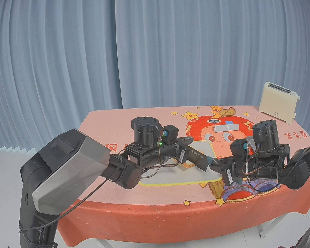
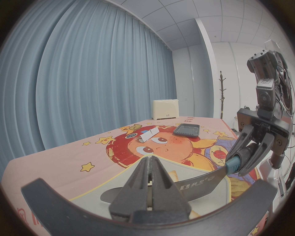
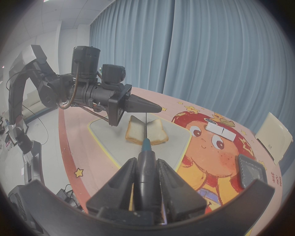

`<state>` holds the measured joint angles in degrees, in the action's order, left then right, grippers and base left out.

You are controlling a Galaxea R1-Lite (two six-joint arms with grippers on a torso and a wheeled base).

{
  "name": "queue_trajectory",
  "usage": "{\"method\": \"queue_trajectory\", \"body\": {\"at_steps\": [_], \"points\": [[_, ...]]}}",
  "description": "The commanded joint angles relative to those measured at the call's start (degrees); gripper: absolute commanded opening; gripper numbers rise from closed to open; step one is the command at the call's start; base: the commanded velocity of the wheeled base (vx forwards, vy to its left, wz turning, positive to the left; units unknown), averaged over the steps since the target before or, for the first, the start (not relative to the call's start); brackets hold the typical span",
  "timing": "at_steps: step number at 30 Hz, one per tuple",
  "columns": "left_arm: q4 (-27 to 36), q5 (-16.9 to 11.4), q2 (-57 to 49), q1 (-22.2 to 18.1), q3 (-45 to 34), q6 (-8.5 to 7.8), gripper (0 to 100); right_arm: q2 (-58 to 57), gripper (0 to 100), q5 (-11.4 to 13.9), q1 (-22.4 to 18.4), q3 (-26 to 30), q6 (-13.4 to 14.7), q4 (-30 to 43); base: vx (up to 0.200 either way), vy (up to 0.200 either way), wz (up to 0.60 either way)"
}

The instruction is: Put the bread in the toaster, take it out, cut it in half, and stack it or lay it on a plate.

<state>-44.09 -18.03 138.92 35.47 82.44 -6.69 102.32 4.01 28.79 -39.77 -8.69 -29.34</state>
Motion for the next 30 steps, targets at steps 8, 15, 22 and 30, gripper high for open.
{"method": "queue_trajectory", "body": {"at_steps": [8, 15, 22, 30], "points": [[0.1, -0.2, -0.7, -0.1, 2.0, 0.1, 0, 1.3, 0, 0.0, -0.1, 0.5, 0.0, -1.7, 0.0, 0.0, 0.0], [0.3, -0.2, -3.2, -0.2, 2.0, 0.28, 0, 1.0, 0, 0.0, -0.1, 0.5, 0.0, -1.8, 0.0, 0.0, 0.0], [-0.2, -0.1, -2.7, -0.2, 1.1, 0.28, 0, 1.0, 0, -0.1, 0.0, 0.7, -0.1, -1.8, 0.0, 0.0, 0.0], [-0.3, -0.1, -1.5, -0.1, 1.1, 0.28, 0, 1.0, 0, -0.1, 0.0, 0.6, 0.0, -2.4, 0.0, 0.0, 0.0]]}}
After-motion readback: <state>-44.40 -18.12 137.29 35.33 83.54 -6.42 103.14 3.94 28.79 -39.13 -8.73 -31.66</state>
